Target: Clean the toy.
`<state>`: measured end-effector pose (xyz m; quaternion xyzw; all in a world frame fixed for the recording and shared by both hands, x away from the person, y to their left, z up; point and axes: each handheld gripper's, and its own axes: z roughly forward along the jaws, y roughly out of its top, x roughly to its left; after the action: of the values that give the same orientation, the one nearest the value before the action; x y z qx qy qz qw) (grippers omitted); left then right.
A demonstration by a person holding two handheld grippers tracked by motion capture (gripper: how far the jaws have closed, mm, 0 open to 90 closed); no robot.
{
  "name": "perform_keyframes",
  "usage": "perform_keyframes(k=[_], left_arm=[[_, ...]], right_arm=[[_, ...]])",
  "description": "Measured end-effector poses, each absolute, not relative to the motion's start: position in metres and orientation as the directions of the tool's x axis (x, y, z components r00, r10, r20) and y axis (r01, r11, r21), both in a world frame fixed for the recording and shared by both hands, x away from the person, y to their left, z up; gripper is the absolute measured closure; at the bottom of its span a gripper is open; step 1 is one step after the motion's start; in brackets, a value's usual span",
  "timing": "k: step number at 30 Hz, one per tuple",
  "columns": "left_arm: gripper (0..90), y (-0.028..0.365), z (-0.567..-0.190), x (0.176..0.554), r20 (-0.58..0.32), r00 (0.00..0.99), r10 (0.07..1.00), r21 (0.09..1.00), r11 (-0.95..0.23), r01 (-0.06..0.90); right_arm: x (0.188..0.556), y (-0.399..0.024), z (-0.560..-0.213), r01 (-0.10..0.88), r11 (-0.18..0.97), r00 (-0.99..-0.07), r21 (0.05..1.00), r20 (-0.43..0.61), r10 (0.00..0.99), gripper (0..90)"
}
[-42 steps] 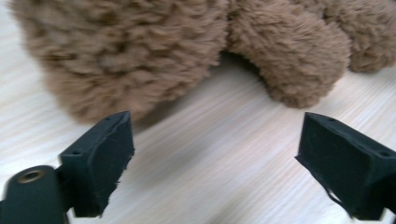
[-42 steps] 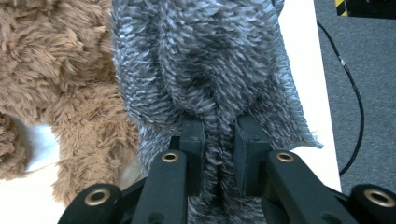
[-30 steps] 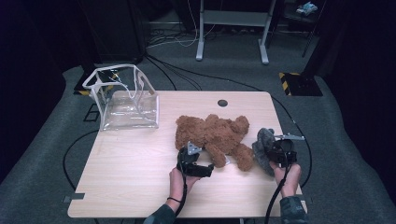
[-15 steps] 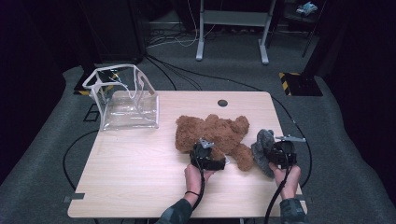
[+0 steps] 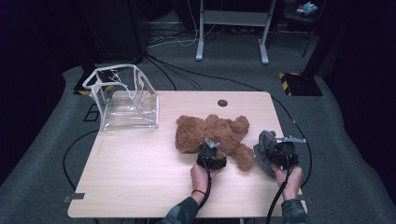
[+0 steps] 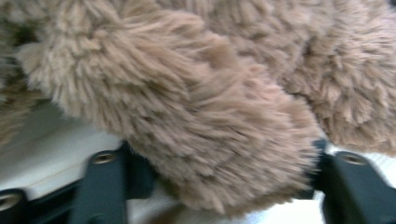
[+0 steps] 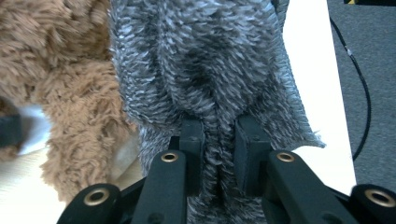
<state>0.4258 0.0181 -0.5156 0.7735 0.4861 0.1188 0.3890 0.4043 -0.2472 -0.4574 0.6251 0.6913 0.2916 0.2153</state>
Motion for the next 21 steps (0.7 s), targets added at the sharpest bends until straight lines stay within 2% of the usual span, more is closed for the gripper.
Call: perform_keyframes(k=[3, 6, 15, 21], left_arm=[[59.2, 0.021, -0.515, 0.426, -0.201, 0.493, 0.847, 0.734, -0.203, 0.648], [64.3, 0.024, -0.513, 0.427, -0.190, 0.509, 0.840, 0.745, -0.214, 0.632], [68.4, 0.032, -0.497, 0.429, -0.167, 0.554, 0.816, 0.784, -0.231, 0.576], [69.6, 0.035, -0.482, 0.435, -0.110, 0.583, 0.805, 0.805, -0.272, 0.528]], right_arm=[[0.405, -0.248, -0.459, 0.737, 0.053, -0.129, 0.674, 0.064, 0.990, 75.8], [0.405, -0.248, -0.460, 0.737, 0.049, -0.126, 0.674, 0.066, 0.990, 75.8], [0.404, -0.250, -0.461, 0.740, 0.047, -0.123, 0.671, 0.066, 0.990, 75.7], [0.404, -0.251, -0.460, 0.743, 0.039, -0.113, 0.668, 0.068, 0.991, 75.5]])
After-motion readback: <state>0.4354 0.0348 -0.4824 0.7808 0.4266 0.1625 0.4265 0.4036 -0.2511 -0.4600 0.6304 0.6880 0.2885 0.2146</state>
